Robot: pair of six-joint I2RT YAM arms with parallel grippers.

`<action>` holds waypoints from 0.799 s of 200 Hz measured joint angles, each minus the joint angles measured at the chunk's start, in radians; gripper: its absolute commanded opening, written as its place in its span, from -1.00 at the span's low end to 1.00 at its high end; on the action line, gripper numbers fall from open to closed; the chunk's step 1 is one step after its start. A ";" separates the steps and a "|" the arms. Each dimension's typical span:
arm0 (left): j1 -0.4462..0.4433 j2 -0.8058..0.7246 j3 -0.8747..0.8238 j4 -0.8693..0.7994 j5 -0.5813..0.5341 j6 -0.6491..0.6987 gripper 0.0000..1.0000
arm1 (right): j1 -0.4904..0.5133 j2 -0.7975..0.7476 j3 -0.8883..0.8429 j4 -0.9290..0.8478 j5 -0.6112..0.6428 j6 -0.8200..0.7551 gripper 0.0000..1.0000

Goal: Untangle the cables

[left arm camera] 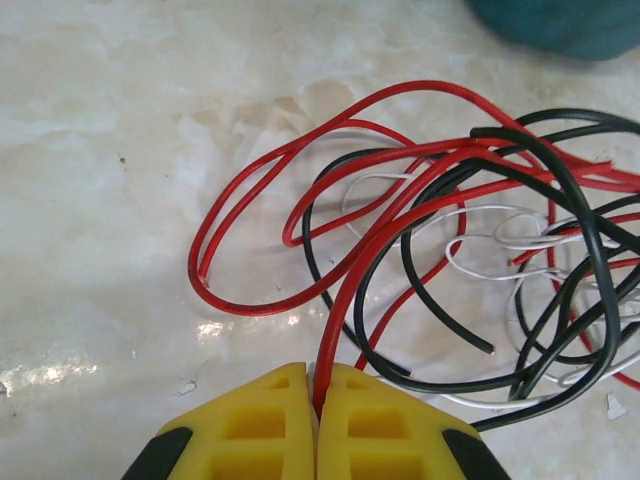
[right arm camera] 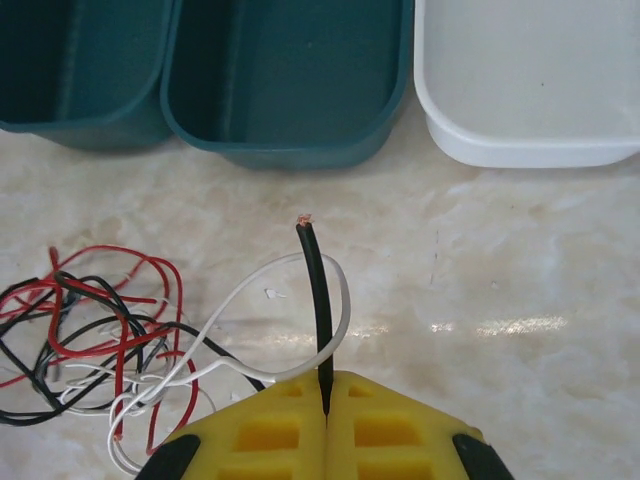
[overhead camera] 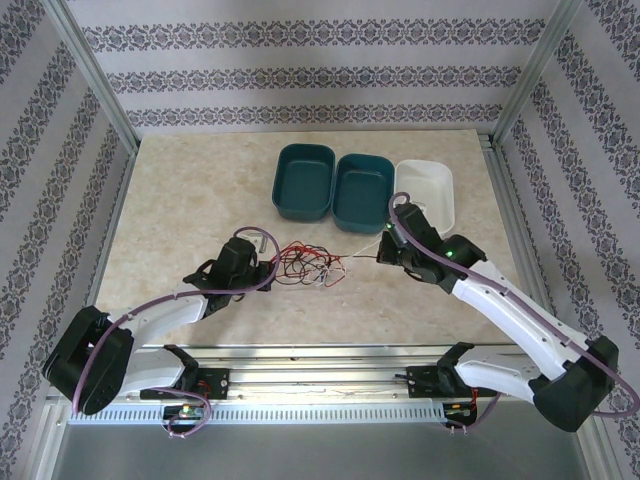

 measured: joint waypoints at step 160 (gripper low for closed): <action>0.000 -0.026 -0.035 -0.016 -0.060 0.012 -1.00 | -0.147 0.007 0.021 -0.117 0.031 -0.022 -1.00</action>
